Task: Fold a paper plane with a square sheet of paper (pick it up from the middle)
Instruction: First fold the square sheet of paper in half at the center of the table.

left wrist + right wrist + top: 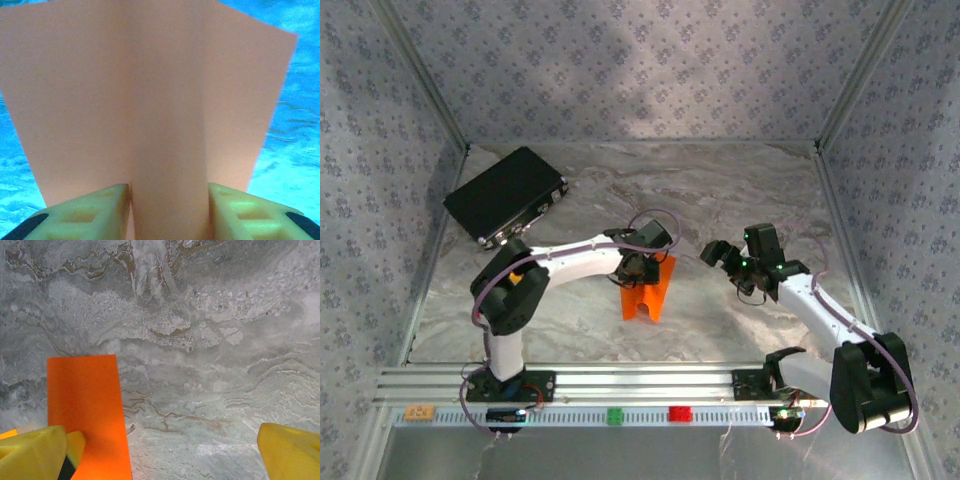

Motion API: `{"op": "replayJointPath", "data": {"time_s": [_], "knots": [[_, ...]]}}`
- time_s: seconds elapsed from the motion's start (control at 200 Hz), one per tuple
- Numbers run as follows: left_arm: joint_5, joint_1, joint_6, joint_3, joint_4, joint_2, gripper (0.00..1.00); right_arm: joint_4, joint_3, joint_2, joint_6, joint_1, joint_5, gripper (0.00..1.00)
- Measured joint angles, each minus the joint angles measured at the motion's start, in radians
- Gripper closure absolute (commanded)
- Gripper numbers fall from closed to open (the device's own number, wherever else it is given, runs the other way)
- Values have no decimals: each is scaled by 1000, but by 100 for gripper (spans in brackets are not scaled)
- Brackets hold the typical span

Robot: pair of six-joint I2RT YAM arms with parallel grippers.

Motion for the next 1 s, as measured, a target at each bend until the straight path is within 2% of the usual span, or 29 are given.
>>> {"op": "replayJointPath", "data": {"time_s": [0.14,0.295,0.46,0.59,0.865,0.999], "knots": [[105,23,-11,-83,150,-84,57,-22,10,-21,0,-2,14,1],[275,88,-80,-204,404,-148,54,-31,14,-69,7,-9,46,1],[416,160,-208,-343,704,-154,54,-29,14,-130,11,-13,67,1],[472,169,-286,-393,867,-137,54,-18,14,-135,11,-15,59,1],[528,169,-350,-398,1004,-58,55,-11,14,-105,11,-15,40,1],[576,169,-357,-400,1021,-24,57,-11,14,-99,11,-15,34,1]]}}
